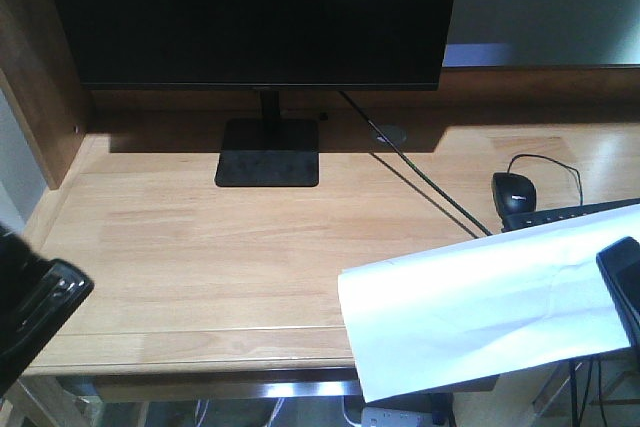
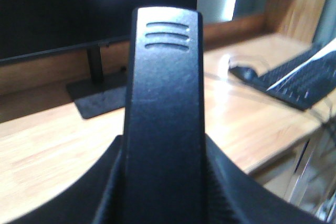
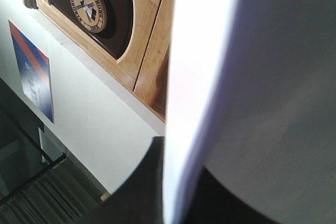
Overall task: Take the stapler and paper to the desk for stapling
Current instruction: 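Move the left gripper with the black stapler down onto the desk top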
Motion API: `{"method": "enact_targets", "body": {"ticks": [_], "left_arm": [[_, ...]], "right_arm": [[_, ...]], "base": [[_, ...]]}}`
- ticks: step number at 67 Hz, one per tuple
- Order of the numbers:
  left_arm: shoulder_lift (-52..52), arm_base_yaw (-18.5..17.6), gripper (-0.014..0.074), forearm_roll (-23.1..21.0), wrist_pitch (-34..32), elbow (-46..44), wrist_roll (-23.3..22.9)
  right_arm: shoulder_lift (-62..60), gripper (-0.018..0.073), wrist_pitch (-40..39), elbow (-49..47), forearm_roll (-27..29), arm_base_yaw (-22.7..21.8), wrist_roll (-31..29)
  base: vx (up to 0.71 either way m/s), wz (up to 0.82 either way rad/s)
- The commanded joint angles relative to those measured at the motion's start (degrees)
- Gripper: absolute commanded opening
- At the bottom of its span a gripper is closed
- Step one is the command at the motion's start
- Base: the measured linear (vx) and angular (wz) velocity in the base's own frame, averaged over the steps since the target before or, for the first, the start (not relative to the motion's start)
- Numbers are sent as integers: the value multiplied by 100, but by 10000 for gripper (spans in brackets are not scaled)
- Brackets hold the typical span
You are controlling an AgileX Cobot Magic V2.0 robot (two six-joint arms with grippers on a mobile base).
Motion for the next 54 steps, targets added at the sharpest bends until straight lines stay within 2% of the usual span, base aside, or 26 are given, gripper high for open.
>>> {"method": "enact_targets", "body": {"ticks": [1, 11, 19, 29, 38, 43, 54], "left_arm": [[783, -15, -7, -148, -738, -607, 494], [2021, -15, -7, -154, -744, -1290, 978], [2965, -15, -7, -225, -692, -1771, 1641], [4110, -15, -7, -1014, -629, -2323, 2723], [5093, -15, -7, -2176, -333, -2857, 3955], [5646, -10, -7, -2650, 34, -3214, 4706], [6666, 80, -7, -3302, 788, -3994, 5566]], "right_arm": [[11, -9, -358, 43, 99, 4, -36], [11, -9, -358, 43, 99, 4, -36], [11, -9, -358, 43, 99, 4, -36], [11, -9, -353, 43, 99, 4, -36], [11, -9, -353, 43, 99, 4, -36], [11, -9, -353, 43, 99, 4, -36], [11, -9, -353, 43, 99, 4, -36]], "base": [[0, 0], [0, 0], [0, 0], [0, 0], [0, 0], [0, 0], [0, 0]]}}
